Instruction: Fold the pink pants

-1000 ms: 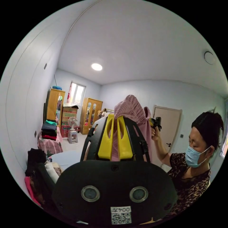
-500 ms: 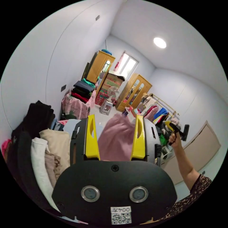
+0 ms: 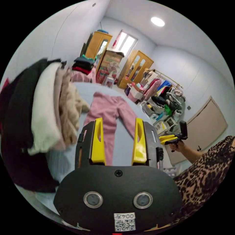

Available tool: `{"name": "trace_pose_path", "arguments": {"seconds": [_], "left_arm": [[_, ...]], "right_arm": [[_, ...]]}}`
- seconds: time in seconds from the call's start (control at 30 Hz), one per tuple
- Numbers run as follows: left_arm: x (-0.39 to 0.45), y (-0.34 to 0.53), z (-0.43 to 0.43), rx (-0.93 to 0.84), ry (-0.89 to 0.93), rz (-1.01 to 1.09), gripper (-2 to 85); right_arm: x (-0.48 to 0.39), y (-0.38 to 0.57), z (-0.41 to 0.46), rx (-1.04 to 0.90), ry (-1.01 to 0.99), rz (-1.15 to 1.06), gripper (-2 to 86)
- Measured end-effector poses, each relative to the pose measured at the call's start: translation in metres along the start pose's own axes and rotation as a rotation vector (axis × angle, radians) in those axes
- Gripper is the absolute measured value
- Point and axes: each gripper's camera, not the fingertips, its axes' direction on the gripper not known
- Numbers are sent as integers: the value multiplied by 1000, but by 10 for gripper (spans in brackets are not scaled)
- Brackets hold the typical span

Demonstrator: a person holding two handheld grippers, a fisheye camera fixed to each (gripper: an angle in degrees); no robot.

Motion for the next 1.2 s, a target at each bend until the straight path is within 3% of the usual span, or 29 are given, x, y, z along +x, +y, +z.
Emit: {"name": "trace_pose_path", "arguments": {"seconds": [0.1,0.3,0.43,0.67,0.8,1.07,1.2], "left_arm": [[-54,74,-17,-134,-120,-89,151],[-147,167,-55,-196,-197,-252,133],[-211,170,-71,-157,-119,-313,126],[-344,160,-88,-114,53,-502,120],[-393,152,-98,-147,96,-503,121],[-469,131,-116,-197,154,-516,121],[-503,120,-125,-229,175,-520,122]], "right_arm": [[22,33,50,-66,-4,117,87],[72,53,111,-166,-7,194,94],[117,49,131,-176,-59,242,81],[217,14,162,-101,-443,390,85],[273,-13,196,-111,-592,532,99],[346,-29,228,-177,-526,645,102],[384,-26,232,-150,-589,694,112]]}}
